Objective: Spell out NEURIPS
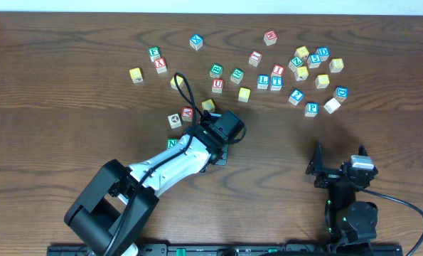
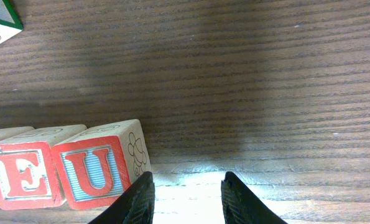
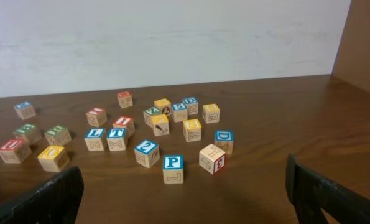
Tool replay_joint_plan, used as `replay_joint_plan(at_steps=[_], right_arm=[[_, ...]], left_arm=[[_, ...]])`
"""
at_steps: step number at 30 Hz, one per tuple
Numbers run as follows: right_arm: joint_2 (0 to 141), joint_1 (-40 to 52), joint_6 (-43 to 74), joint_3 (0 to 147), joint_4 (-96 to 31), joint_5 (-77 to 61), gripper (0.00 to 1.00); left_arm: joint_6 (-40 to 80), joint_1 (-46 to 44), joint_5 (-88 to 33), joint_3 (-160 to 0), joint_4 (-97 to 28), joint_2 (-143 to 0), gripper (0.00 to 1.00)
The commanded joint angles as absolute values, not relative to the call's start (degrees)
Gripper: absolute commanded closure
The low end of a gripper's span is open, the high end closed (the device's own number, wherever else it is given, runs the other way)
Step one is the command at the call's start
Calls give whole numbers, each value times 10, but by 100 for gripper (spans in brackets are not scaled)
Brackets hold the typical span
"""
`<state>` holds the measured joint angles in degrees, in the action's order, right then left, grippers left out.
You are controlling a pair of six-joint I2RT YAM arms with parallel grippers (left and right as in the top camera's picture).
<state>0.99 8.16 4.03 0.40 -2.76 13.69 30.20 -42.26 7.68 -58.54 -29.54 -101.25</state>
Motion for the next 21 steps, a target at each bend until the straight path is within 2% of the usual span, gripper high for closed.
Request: replay_joint_plan(at_steps=[1,21], right_arm=[[9,82,36,3,-30,138,1],[9,82,36,3,-30,138,1]], left_arm=[[305,-422,87,-595,-297,-1019,65],[305,-422,96,-595,-305,-1019,65]])
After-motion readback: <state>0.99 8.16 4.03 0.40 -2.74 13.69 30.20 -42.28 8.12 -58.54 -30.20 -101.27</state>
